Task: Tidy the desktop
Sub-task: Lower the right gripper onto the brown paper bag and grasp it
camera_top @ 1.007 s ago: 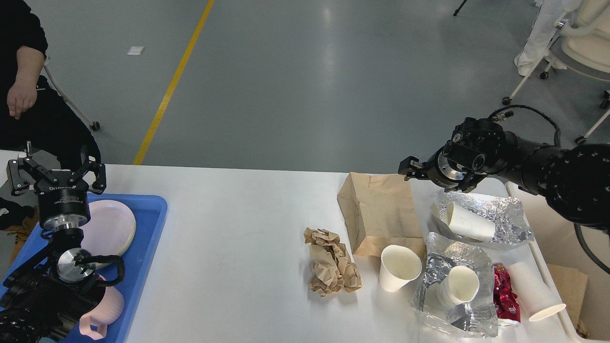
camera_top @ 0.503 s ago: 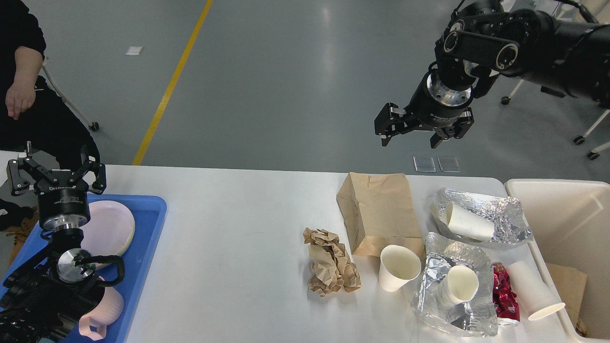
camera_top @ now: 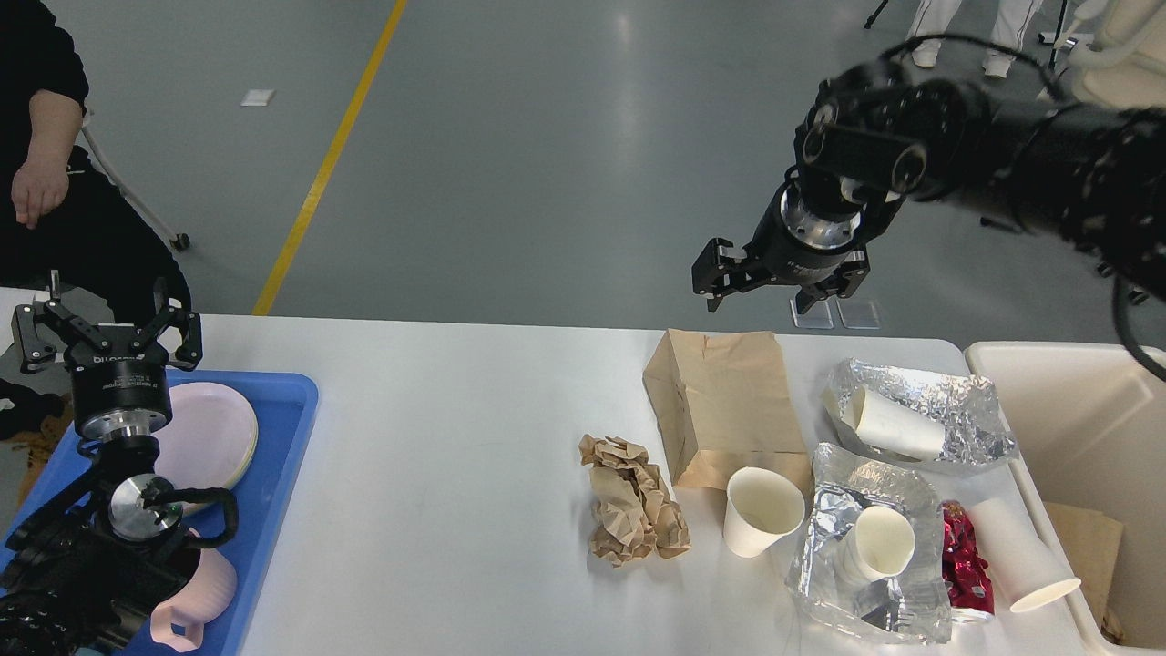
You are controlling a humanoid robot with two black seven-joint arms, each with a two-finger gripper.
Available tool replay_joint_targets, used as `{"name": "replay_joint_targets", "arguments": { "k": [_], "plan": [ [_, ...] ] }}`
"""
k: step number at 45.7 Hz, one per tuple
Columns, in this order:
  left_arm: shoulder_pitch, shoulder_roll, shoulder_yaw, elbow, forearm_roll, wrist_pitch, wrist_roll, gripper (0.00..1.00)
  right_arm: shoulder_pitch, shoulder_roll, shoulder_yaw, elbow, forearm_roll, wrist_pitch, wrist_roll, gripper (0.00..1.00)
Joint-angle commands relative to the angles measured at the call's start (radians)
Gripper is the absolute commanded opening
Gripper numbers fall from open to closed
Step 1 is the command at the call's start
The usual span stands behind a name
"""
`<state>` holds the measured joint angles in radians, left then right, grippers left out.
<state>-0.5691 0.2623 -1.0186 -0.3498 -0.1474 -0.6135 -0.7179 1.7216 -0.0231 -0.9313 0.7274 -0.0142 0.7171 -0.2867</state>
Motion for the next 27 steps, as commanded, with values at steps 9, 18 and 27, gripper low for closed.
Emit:
{"name": "replay_joint_targets", "arguments": {
  "k": [9, 18, 27],
  "plan": [
    [0.0, 0.002, 0.0, 0.0, 0.0, 0.0, 0.0, 0.96, -0.301, 0.178, -0.001, -0.246, -0.003, -0.091, 0.004, 1.0],
    [0.0, 0.0, 0.0, 0.0, -0.001, -0.002, 0.0, 0.96, -0.388, 0.215, -0.011, -0.31, -0.021, -0.166, 0.004, 1.0],
    [0.0, 0.0, 0.0, 0.0, 0.0, -0.002, 0.0, 0.96, -0.451, 0.213, -0.009, -0.318, -0.119, -0.237, 0.004, 0.99]
  ]
}}
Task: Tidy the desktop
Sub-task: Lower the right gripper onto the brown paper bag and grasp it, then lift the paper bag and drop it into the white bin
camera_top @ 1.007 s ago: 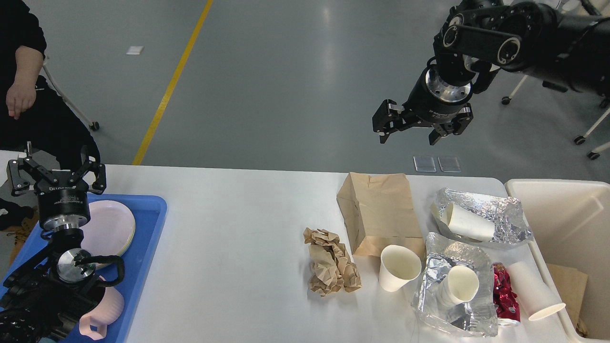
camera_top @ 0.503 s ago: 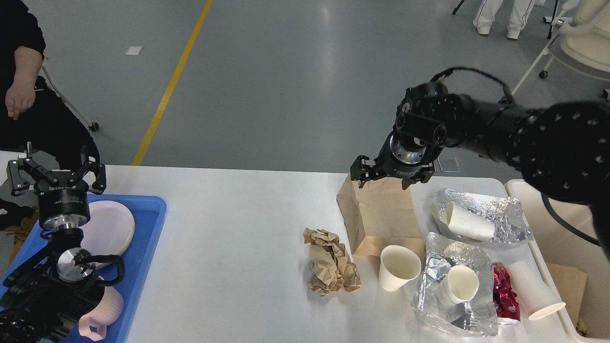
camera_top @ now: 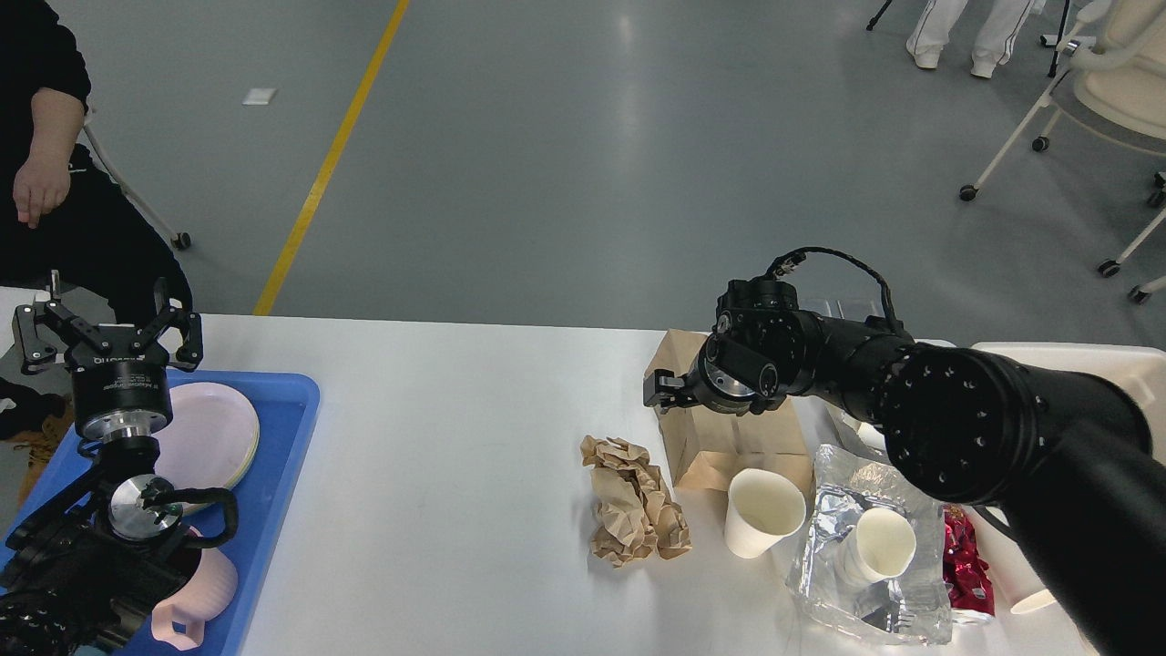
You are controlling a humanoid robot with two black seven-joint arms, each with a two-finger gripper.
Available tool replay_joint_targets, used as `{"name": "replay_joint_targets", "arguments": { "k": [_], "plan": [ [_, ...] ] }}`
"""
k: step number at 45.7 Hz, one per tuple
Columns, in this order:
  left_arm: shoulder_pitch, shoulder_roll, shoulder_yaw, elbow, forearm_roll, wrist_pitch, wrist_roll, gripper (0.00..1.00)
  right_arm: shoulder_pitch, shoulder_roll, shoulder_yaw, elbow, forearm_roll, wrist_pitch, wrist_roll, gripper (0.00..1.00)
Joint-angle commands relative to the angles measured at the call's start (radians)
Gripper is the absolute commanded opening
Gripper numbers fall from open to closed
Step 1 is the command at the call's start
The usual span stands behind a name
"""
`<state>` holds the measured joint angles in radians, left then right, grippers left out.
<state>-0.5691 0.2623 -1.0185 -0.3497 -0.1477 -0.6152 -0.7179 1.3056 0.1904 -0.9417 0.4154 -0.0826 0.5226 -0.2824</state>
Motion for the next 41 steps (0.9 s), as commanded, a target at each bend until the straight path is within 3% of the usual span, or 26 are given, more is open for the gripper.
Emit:
{"name": "replay_joint_targets", "arguments": {
  "k": [1, 5, 9, 11, 14, 19, 28, 41],
  "plan": [
    [0.0, 0.0, 0.0, 0.0, -0.001, 0.0, 0.0, 0.96, -0.038, 0.0, 0.001, -0.006, -0.054, -0.05, 0.0, 0.99],
    [0.0, 0.0, 0.0, 0.0, -0.001, 0.0, 0.0, 0.96, -0.051, 0.0, 0.001, -0.007, -0.054, -0.079, 0.0, 0.95],
    [0.0, 0.0, 0.0, 0.0, 0.0, 0.0, 0.0, 0.96, -0.055, -0.002, 0.006, -0.007, -0.052, -0.101, 0.0, 0.83],
    [0.0, 0.0, 0.0, 0.0, 0.0, 0.0, 0.0, 0.96, -0.06, -0.003, 0.009, -0.009, -0.048, -0.119, -0.001, 0.68],
    [0.0, 0.0, 0.0, 0.0, 0.0, 0.0, 0.0, 0.96, -0.071, -0.005, 0.012, -0.009, -0.039, -0.141, -0.001, 0.35],
    [0.0, 0.0, 0.0, 0.0, -0.001, 0.0, 0.0, 0.96, -0.083, -0.005, 0.029, -0.01, -0.034, -0.144, -0.003, 0.02],
    [0.0, 0.0, 0.0, 0.0, 0.0, 0.0, 0.0, 0.96, -0.089, -0.003, 0.035, -0.01, -0.034, -0.239, -0.001, 0.0],
    [0.0, 0.0, 0.0, 0.0, 0.0, 0.0, 0.0, 0.96, -0.026, -0.008, 0.239, 0.008, -0.034, -0.245, -0.001, 0.0]
  ]
}}
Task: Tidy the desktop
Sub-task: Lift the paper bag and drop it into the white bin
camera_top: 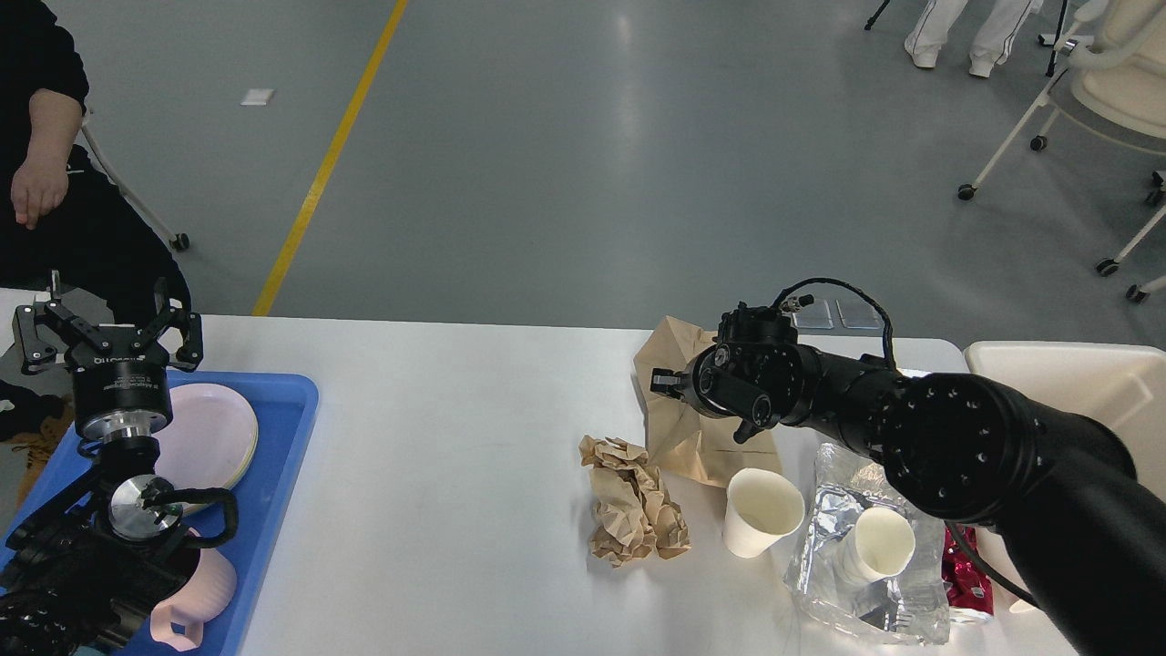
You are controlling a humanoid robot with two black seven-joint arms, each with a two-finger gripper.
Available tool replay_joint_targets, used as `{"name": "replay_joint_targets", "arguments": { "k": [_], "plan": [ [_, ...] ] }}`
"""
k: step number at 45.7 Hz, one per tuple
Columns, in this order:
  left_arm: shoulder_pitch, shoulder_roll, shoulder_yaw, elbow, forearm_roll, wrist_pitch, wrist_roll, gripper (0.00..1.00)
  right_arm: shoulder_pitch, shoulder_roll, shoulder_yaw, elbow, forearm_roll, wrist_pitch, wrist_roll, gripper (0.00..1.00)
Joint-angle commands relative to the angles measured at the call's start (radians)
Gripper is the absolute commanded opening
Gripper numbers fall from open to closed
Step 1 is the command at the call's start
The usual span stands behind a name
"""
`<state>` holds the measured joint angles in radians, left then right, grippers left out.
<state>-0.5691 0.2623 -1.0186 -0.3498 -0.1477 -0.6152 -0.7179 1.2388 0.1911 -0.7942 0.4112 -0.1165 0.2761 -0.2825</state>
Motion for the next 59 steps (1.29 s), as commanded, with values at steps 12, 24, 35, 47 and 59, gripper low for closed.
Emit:
{"name": "replay_joint_targets", "arguments": {
  "k": [12, 24, 35, 47, 59],
  "plan": [
    [0.0, 0.0, 0.0, 0.0, 0.0, 0.0, 0.0, 0.96, 0.212, -0.116, 0.194, 0.084, 0.005, 0.021, -0.004, 0.0],
    [0.0, 0.0, 0.0, 0.0, 0.0, 0.0, 0.0, 0.96, 0.381, -0.283, 0.334, 0.138, 0.008, 0.213, -0.006, 0.0],
    [0.0, 0.0, 0.0, 0.002, 0.0, 0.0, 0.0, 0.96, 0.491, -0.436, 0.412, 0.139, 0.008, 0.293, -0.006, 0.0],
    [0.0, 0.0, 0.0, 0.0, 0.0, 0.0, 0.0, 0.96, 0.513, -0.568, 0.5, 0.132, 0.009, 0.281, -0.006, 0.0],
    [0.0, 0.0, 0.0, 0.0, 0.0, 0.0, 0.0, 0.96, 0.392, -0.774, 0.521, 0.126, 0.009, 0.175, -0.004, 0.0]
  ]
}}
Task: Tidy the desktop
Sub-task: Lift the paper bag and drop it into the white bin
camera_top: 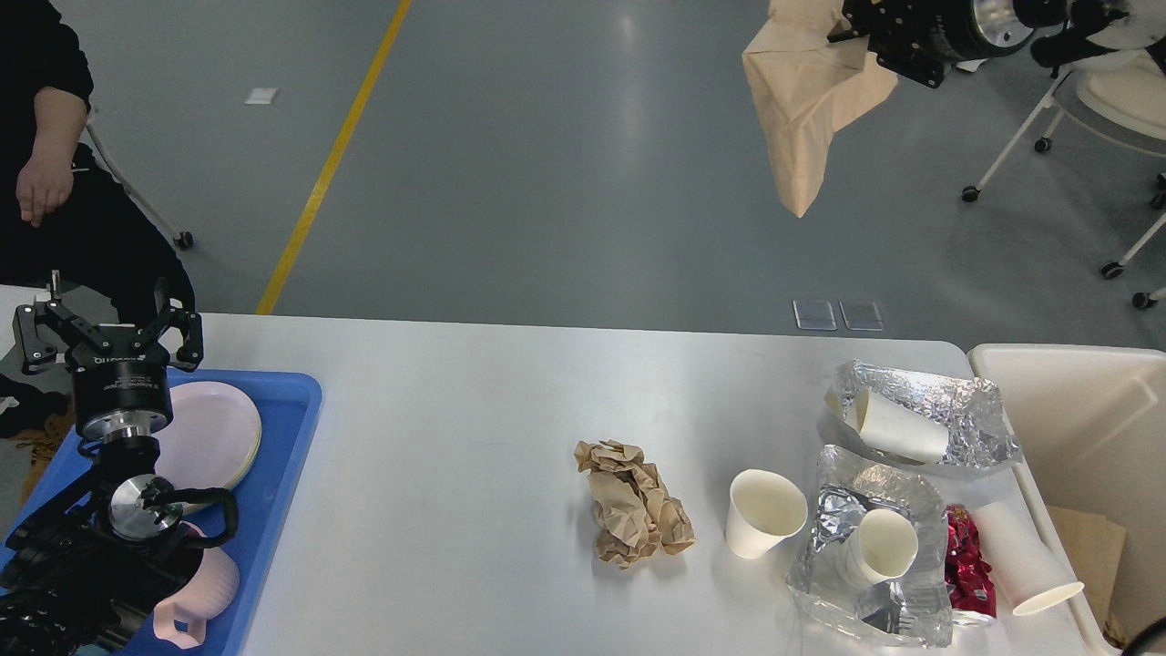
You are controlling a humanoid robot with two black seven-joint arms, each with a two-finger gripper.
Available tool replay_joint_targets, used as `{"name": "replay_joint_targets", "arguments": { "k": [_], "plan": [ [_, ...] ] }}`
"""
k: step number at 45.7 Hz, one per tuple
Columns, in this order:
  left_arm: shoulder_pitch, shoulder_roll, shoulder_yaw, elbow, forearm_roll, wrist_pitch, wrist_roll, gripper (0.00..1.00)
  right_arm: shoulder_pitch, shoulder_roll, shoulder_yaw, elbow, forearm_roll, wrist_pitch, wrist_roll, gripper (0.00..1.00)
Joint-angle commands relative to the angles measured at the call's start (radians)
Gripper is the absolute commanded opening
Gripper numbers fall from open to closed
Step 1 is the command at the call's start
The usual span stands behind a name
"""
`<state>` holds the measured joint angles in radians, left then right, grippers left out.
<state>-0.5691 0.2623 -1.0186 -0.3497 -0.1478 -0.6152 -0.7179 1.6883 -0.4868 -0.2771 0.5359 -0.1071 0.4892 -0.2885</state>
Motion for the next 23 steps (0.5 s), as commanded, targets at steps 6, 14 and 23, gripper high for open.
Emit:
{"name": "replay_joint_targets", "arguments": {
  "k": [6, 14, 23],
  "plan": [
    [0.0, 0.0, 0.0, 0.0, 0.001, 0.0, 0.0, 0.96, -0.15, -0.216, 0.009, -0.002, 0.0, -0.107, 0.002, 0.0],
    [0.0, 0.0, 0.0, 0.0, 0.001, 0.0, 0.0, 0.96, -0.294, -0.346, 0.009, -0.013, 0.0, -0.141, 0.003, 0.0],
    [0.0, 0.0, 0.0, 0.0, 0.001, 0.0, 0.0, 0.96, -0.501, -0.366, 0.015, -0.062, 0.0, -0.161, 0.006, 0.0]
  ]
}}
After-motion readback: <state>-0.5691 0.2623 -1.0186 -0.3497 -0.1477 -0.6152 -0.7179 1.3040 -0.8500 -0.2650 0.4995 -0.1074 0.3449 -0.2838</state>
